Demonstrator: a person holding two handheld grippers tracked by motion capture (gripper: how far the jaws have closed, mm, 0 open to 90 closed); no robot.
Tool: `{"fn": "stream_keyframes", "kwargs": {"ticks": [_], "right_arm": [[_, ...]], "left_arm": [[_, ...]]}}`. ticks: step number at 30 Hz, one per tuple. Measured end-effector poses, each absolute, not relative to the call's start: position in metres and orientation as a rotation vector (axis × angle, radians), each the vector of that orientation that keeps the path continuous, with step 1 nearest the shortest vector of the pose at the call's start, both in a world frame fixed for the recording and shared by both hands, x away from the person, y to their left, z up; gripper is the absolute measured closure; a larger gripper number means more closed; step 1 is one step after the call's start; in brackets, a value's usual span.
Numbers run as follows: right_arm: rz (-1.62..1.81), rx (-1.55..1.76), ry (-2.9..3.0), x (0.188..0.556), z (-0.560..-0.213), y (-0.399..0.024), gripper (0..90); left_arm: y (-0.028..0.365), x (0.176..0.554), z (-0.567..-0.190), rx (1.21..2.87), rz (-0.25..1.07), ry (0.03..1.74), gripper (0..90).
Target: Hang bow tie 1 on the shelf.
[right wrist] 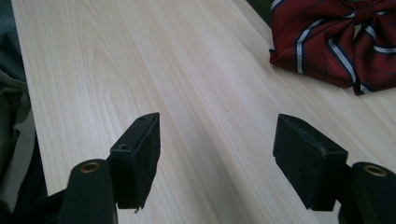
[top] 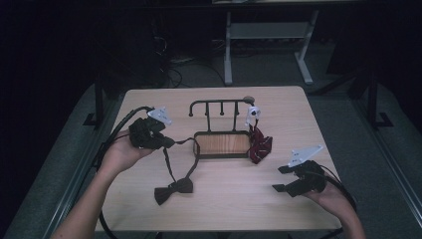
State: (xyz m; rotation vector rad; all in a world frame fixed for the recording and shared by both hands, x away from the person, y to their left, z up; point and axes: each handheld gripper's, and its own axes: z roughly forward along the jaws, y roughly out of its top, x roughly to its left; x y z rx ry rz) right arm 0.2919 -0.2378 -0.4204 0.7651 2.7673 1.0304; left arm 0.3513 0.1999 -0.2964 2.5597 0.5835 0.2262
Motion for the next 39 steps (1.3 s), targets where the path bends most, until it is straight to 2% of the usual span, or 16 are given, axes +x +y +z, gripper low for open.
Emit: {"fn": "stream_keyframes", "kwargs": {"ticks": [39], "right_arm": [[1.053, 0.780, 2.756, 0.293, -0.422, -0.245, 31.6]], "left_arm": [[0.191, 0.381, -0.266, 2.590, 0.251, 0.577, 89.8]]}}
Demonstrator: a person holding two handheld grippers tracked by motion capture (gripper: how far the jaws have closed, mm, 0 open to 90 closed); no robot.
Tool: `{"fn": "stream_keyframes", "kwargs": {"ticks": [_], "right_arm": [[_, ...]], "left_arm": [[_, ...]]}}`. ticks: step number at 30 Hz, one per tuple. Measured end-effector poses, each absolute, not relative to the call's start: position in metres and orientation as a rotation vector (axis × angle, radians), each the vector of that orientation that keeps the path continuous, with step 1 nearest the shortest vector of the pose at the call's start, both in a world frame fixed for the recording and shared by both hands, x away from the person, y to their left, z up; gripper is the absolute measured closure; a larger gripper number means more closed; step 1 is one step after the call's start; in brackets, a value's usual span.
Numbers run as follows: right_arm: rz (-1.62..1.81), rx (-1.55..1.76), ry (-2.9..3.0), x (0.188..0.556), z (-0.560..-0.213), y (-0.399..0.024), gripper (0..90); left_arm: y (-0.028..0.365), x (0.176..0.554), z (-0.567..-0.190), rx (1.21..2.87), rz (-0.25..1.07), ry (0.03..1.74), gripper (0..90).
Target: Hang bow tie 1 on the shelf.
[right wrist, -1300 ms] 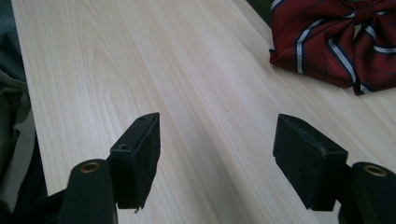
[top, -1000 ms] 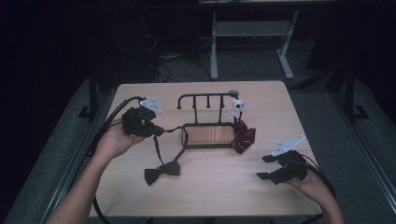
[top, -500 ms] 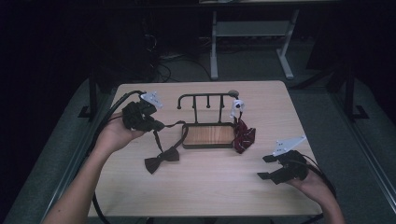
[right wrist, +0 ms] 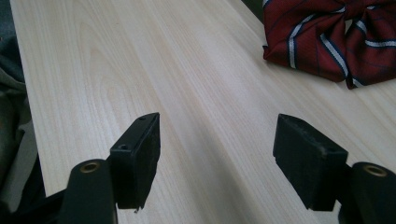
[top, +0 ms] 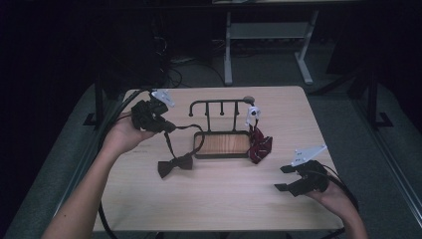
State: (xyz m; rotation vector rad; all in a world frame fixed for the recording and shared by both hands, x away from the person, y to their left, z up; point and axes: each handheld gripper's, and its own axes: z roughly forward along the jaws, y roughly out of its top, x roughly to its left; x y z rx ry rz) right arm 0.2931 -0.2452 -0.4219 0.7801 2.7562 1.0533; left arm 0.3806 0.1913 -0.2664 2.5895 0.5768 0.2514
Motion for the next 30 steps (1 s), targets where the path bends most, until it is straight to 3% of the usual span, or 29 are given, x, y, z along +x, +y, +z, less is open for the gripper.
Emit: {"fn": "stream_keyframes", "kwargs": {"ticks": [30], "right_arm": [[1.055, 0.779, 2.754, 0.292, -0.422, -0.246, 31.6]], "left_arm": [[0.190, 0.415, -0.242, 2.572, 0.298, 0.668, 89.9]]}}
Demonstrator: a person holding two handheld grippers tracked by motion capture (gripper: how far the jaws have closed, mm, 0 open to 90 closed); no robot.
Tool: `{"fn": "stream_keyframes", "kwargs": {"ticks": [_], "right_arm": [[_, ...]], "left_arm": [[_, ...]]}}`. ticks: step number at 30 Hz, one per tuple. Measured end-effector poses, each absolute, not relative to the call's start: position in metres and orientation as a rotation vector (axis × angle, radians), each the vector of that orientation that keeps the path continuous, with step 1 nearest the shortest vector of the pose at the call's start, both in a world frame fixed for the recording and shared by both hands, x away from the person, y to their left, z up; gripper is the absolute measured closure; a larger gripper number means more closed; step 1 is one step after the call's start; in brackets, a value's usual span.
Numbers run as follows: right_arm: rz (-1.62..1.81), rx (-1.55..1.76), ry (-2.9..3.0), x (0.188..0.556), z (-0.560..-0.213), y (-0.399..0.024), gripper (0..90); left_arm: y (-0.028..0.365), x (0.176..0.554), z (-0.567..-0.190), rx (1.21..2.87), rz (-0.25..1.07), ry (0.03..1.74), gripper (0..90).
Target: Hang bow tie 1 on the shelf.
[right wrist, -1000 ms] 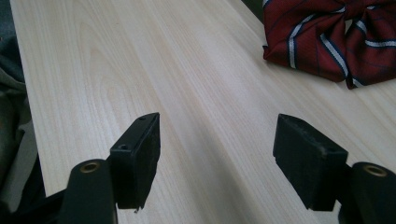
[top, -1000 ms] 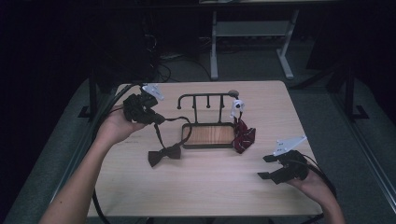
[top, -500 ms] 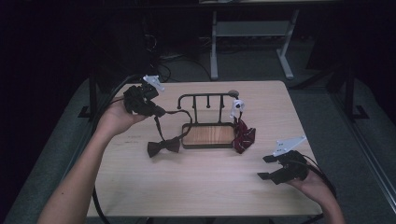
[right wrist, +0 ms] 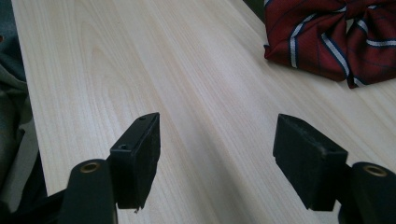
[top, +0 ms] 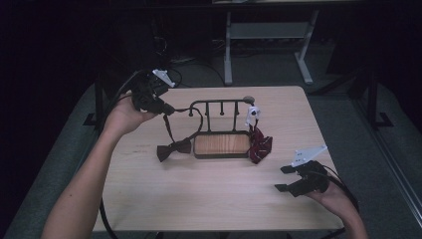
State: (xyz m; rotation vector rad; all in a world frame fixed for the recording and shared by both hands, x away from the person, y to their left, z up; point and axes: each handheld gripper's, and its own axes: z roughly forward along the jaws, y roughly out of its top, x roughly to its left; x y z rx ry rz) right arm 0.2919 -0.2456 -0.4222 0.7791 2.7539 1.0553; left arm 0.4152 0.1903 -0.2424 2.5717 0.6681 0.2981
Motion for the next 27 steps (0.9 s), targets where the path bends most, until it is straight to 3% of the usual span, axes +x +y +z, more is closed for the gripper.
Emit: {"fn": "stream_keyframes", "kwargs": {"ticks": [19, 27], "right_arm": [[1.054, 0.785, 2.749, 0.291, -0.421, -0.247, 31.7], [1.056, 0.792, 2.744, 0.291, -0.422, -0.249, 31.6]], "left_arm": [[0.191, 0.428, -0.252, 2.612, 0.295, 0.722, 89.2], [0.191, 0.427, -0.256, 2.627, 0.303, 0.728, 81.6]]}}
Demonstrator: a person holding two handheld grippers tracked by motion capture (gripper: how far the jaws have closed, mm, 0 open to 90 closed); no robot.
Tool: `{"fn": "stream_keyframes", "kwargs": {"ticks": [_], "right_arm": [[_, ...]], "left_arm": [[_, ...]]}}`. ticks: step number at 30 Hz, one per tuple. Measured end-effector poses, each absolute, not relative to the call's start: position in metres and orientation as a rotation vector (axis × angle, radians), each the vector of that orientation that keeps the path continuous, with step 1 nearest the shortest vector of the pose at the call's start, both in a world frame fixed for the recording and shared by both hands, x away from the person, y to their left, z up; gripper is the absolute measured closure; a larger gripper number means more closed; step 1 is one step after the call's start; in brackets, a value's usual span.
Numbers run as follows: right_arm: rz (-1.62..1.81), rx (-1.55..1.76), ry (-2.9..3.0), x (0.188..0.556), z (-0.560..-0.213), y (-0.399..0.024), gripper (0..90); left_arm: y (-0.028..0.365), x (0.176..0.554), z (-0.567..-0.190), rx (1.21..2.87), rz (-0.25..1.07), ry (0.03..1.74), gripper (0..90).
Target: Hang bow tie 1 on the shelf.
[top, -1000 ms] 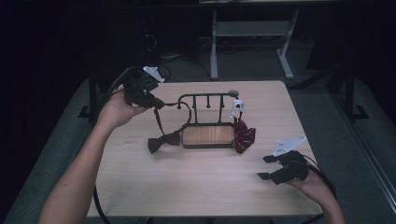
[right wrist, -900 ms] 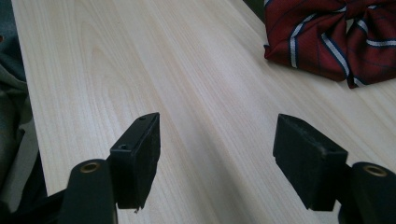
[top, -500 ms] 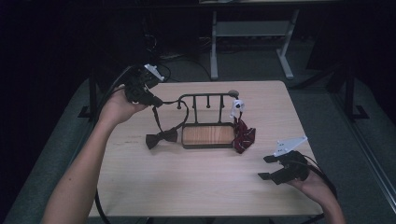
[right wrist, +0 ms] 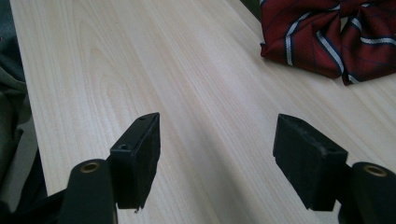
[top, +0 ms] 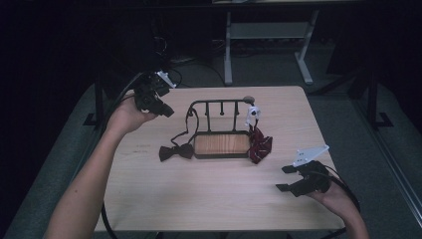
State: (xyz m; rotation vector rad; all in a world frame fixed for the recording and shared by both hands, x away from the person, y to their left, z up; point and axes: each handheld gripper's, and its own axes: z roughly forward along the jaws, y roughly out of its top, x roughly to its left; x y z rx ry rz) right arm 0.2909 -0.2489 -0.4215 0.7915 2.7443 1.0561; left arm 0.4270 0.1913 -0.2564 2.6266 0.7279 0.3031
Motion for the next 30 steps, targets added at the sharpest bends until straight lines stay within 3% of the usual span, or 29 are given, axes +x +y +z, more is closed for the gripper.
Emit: {"fn": "stream_keyframes", "kwargs": {"ticks": [30], "right_arm": [[1.058, 0.831, 2.712, 0.294, -0.419, -0.259, 31.6]], "left_arm": [[0.207, 0.401, -0.269, 2.622, 0.246, 0.660, 73.3]]}}
